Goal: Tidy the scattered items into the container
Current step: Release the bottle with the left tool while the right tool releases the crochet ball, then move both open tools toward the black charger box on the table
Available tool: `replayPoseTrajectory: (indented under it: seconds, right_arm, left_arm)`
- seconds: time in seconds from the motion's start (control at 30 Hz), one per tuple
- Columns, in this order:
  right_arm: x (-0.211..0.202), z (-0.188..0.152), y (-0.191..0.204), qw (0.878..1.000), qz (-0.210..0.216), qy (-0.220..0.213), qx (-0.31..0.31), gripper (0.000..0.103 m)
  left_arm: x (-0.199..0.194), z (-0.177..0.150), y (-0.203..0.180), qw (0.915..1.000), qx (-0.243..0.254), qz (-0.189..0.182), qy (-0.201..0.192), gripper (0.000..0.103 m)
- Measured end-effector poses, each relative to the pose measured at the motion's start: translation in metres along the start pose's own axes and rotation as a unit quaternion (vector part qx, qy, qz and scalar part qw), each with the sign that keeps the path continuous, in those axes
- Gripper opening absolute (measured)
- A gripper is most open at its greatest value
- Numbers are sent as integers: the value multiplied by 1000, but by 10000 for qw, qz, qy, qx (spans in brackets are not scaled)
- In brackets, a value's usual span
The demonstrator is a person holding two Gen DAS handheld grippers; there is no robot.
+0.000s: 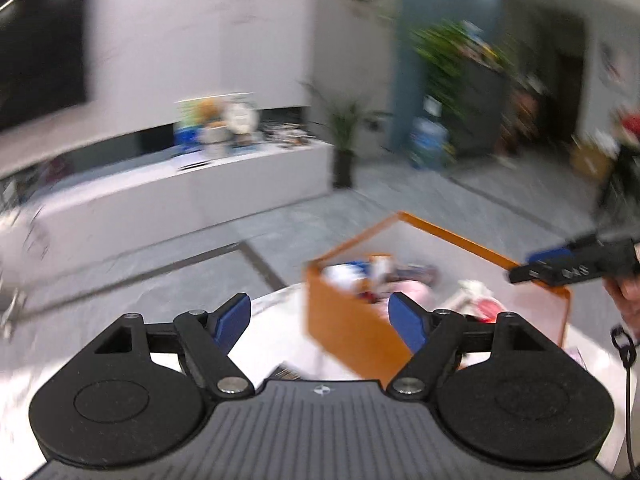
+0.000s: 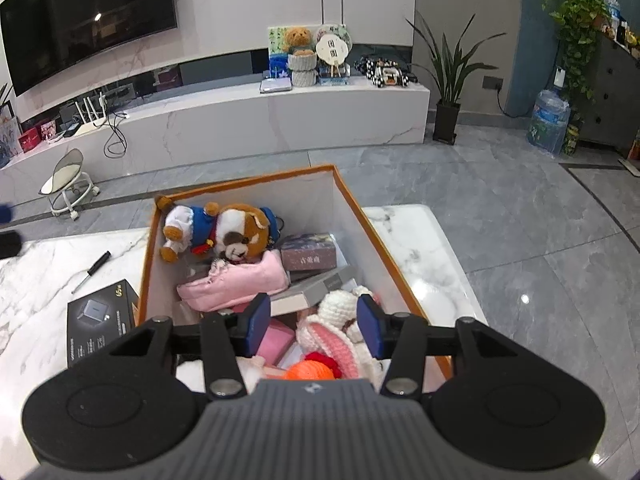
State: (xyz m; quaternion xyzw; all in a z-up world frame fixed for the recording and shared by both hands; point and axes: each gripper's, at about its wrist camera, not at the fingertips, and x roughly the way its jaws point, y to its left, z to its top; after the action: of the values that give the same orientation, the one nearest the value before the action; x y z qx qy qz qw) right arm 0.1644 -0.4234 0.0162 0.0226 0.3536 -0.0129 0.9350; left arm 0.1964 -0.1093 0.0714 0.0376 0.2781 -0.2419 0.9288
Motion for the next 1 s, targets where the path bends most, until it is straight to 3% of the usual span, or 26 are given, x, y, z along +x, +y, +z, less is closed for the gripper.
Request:
replayPoseTrajectory:
  seconds: [0.13, 0.33, 0.43, 0.77, 0.9, 1.0]
  right_arm:
    - [-2, 2, 21, 9998, 97, -162, -109, 52]
    - [-6, 4, 62, 9979, 315, -465, -326, 54]
    - [-7, 5, 82, 9963, 424, -616, -434, 55]
    - [15, -10, 163, 9842, 1089, -448, -1319, 55]
    - [36, -19, 181, 9826, 1082, -96, -1505, 54]
    - [54, -25, 184, 9825, 968, 308, -1558, 54]
  left_arm:
    - [-23, -12, 43, 9967, -580, 561, -88, 90]
    - [-31, -34, 82, 9919, -1019, 736, -164, 90]
    - [-17, -41, 85, 9928, -888, 802, -35, 90]
    - [24, -75, 93, 9949, -806, 548, 254, 90]
    - [39, -84, 89, 9942, -919, 250, 501, 88]
    - [48, -90, 72, 9951, -636, 18, 756, 83]
